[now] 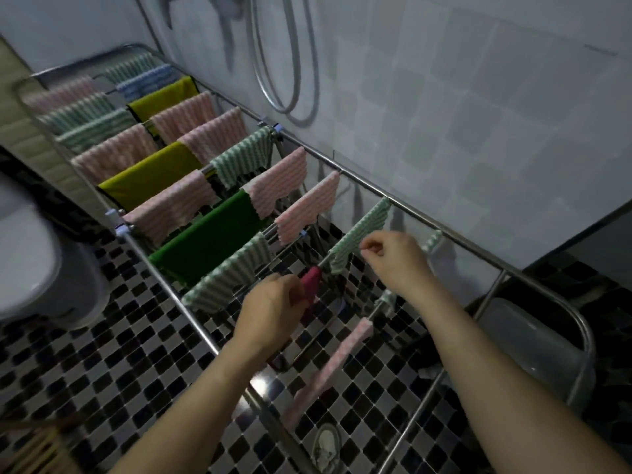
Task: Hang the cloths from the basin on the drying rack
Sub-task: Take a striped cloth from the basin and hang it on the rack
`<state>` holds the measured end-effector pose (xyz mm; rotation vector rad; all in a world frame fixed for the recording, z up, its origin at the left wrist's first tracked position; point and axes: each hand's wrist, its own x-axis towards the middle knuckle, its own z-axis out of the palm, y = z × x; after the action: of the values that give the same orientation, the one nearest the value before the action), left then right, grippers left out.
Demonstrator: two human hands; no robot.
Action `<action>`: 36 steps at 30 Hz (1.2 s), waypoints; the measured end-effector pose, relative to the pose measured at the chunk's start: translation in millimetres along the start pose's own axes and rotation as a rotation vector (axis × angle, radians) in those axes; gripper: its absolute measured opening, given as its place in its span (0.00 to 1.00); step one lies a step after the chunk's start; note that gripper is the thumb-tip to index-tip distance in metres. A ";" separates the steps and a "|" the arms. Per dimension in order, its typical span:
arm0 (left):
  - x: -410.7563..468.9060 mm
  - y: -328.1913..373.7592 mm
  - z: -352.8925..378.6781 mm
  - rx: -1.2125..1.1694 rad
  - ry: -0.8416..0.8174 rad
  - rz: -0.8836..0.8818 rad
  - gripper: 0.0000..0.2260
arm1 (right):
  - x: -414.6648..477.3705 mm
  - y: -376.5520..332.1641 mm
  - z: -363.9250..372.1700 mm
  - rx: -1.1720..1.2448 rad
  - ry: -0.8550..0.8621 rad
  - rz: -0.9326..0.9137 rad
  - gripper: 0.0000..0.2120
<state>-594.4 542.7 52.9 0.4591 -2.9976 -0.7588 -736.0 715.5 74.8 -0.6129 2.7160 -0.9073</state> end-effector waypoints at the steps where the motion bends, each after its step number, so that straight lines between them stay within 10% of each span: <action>1: -5.3 -9.4 -4.4 0.029 -0.013 -0.018 0.07 | -0.9 -8.8 8.1 0.008 -0.036 -0.019 0.08; 19: -57.2 -85.0 -40.5 -0.121 -0.082 0.051 0.04 | -18.7 -100.1 82.1 -0.455 -0.237 -0.026 0.15; 36: -145.7 -269.3 -183.8 -0.691 0.347 -0.344 0.09 | -31.5 -359.0 191.5 -0.010 -0.343 -0.288 0.07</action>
<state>-364.3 273.3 97.3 0.9405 -2.1710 -1.4701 -531.5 369.5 146.0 -1.0741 2.3649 -0.7635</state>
